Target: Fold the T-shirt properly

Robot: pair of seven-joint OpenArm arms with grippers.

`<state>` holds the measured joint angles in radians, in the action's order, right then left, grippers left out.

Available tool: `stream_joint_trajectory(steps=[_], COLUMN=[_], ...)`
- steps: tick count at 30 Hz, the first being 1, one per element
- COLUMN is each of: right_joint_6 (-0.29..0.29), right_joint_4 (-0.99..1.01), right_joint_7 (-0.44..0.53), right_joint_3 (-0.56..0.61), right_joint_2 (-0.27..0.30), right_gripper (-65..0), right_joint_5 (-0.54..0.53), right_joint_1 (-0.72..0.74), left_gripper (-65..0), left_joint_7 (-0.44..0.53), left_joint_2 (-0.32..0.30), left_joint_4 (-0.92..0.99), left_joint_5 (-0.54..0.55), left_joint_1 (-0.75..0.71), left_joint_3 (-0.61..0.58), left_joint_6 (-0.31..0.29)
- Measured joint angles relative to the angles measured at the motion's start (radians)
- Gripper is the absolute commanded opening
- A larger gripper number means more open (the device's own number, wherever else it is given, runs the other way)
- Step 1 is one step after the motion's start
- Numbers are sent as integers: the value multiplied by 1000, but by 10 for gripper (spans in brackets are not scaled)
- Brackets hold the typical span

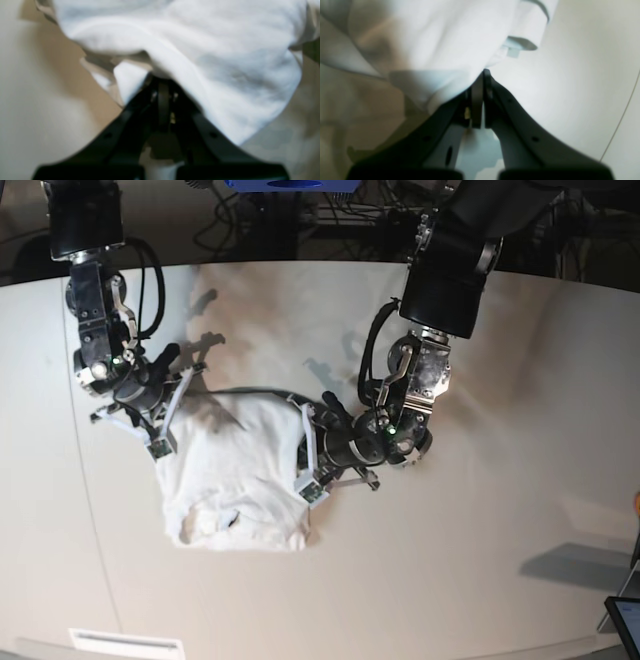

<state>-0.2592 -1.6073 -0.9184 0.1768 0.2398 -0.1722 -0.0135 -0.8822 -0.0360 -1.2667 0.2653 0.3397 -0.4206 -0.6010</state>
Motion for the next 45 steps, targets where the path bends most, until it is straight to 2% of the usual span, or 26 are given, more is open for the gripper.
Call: stream_joint_trajectory(steps=[7, 10, 12, 15, 18, 21, 24, 27, 29, 31, 33, 34, 36, 39, 42, 45], right_joint_6=[-1, -19, -19, -18, -19, -19, -19, -20, -25, -21, -13, -16, -23, -19, -18, -17], right_joint_4=[2, 8, 10, 11, 5, -5, 14, 61, 97, 140, 170, 180, 201, 234, 269, 288], right_joint_7=[-2, 5, 15, 84, 242, 502, 740, 968, 1139, 1263, 1334, 1357, 1389, 1429, 1483, 1532], right_joint_3=[2, -42, -60, -87, -102, -101, -103, -103, -100, -100, -101, -101, -100, -101, -101, -101], right_joint_2=[8, 21, 34, 50, 47, 45, 48, 39, 39, 39, 42, 41, 37, 39, 39, 39], right_gripper=[-640, -640, -640, -640, -641, -641, -641, -641, -641, -641, -641, -641, -641, -641, -641, -641], right_joint_5=[-11, -49, -43, -38, -38, -43, -39, -35, -39, -38, -39, -37, -38, -39, -39, -41], right_joint_1=[6, 5, 4, -16, -64, -136, -211, -261, -288, -312, -341, -355, -383, -411, -429, -447], left_gripper=[-650, -650, -650, -650, -650, -650, -650, -650, -650, -650, -650, -650, -650, -650, -650, -650], left_joint_7=[6, -14, -8, -16, -18, -1, 37, 115, 221, 335, 450, 505, 625, 746, 821, 843], left_joint_2=[7, -43, -75, -93, -106, -142, -218, -267, -254, -225, -195, -182, -154, -101, -67, -43], left_joint_4=[-26, -110, -169, -221, -308, -432, -518, -591, -629, -632, -631, -629, -630, -631, -631, -631], left_joint_5=[-2, 19, 26, 6, -1, 27, 5, -172, -322, -470, -547, -547, -500, -425, -395, -400], left_joint_1=[-11, -25, -45, -69, -109, -199, -329, -488, -597, -706, -806, -848, -916, -967, -998, -1004], left_joint_3=[4, 5, 84, 267, 360, 385, 455, 546, 591, 617, 645, 663, 681, 684, 683, 682], left_joint_6=[2, -6, -7, 0, 2, -8, -2, 2, -2, -3, -13, -17, -13, -15, -12, -9])
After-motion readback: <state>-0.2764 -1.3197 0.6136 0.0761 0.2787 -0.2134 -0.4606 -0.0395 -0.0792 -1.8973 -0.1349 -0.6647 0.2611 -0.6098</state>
